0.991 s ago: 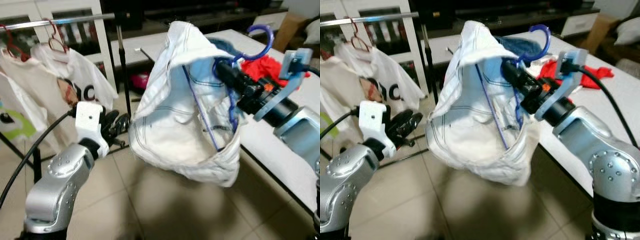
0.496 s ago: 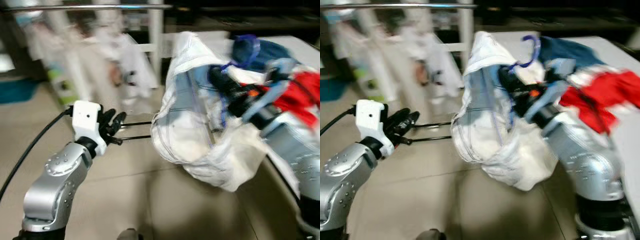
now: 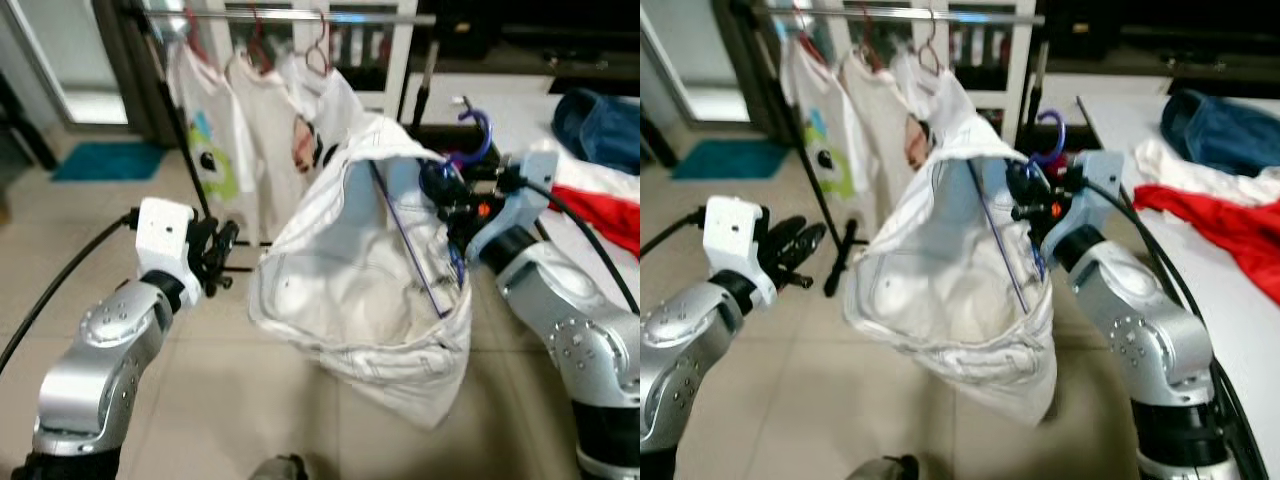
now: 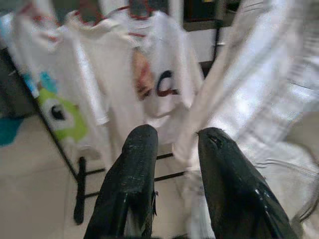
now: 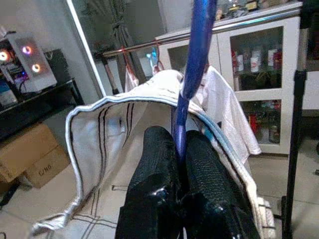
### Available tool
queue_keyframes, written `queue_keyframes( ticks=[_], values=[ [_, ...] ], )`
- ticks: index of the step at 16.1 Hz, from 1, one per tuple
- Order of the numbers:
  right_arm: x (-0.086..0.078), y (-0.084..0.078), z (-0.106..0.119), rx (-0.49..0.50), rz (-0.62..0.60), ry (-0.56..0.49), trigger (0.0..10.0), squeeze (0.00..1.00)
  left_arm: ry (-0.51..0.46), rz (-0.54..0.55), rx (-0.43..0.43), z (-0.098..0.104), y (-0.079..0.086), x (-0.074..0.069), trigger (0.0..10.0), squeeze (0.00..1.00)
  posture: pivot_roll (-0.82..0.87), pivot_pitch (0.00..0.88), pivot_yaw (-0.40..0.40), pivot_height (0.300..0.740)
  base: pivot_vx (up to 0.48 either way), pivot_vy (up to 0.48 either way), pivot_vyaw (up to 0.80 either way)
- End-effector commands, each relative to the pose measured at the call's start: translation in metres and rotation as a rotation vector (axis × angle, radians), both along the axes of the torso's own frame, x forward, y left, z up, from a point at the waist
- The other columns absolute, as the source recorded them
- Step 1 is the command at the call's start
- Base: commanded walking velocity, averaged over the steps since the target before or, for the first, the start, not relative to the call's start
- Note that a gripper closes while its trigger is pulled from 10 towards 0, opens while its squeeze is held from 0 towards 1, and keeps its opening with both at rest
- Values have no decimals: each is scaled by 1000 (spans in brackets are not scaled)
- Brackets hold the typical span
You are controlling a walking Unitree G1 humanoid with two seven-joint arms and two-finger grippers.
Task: Hang hanger
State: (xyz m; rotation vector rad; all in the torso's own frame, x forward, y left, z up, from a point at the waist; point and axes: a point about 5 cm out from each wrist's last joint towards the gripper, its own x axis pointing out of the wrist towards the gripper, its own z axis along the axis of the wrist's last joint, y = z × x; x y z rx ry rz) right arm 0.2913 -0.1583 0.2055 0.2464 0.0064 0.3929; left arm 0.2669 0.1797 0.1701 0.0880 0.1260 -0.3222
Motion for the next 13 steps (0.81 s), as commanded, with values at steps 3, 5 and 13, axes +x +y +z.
queue_keyframes(
  ticks=[3,5,13],
  values=[
    [5,-1,14,19,-27,-80,10000,0,6,-251,-56,3,-26,3,10000,0,-33,0,16,740,0,0,0],
    [12,7,14,28,-27,-70,10000,0,30,-489,-117,4,-44,0,10000,1000,-38,0,7,740,0,0,0],
    [30,24,23,32,4,-55,10000,0,219,-1081,-71,-40,-98,-8,10000,0,-61,0,-5,740,0,0,0]
  ],
)
